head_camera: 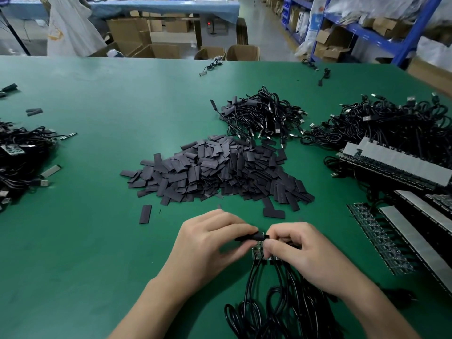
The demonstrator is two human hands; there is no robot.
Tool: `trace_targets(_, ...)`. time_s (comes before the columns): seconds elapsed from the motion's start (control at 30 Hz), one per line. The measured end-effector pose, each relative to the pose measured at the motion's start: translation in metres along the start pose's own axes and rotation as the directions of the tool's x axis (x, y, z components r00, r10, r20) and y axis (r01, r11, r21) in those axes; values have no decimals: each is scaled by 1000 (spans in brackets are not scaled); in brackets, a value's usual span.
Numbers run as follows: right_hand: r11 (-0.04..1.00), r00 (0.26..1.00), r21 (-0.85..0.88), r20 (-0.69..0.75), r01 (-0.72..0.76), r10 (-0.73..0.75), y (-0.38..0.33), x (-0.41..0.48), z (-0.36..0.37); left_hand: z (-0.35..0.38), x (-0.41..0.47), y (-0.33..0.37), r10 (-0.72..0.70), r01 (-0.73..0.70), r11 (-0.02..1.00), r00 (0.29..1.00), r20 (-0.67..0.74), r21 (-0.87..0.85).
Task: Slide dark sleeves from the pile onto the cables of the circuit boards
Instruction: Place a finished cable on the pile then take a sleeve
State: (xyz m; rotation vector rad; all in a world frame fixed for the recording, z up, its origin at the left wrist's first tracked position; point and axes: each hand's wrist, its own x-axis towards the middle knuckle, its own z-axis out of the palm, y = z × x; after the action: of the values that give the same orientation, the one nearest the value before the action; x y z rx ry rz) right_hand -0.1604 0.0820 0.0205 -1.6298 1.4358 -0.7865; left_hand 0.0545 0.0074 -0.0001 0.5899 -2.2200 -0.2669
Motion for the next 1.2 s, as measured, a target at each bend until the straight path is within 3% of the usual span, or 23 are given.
trace_targets(0.33,998,999,61,-50,12,-9,2,2,0,-1,0,-1,-65,65,996,998,-7,-69)
trace_targets(0.6,949,994,314,-108,24,11,2,7,4,1,1,5,-385,339,908,906,-174,-247)
trace_targets(1.2,957,990,291,-131,-5,45,0,10,13,7,4,11,-382,326,907,903,-197,-266)
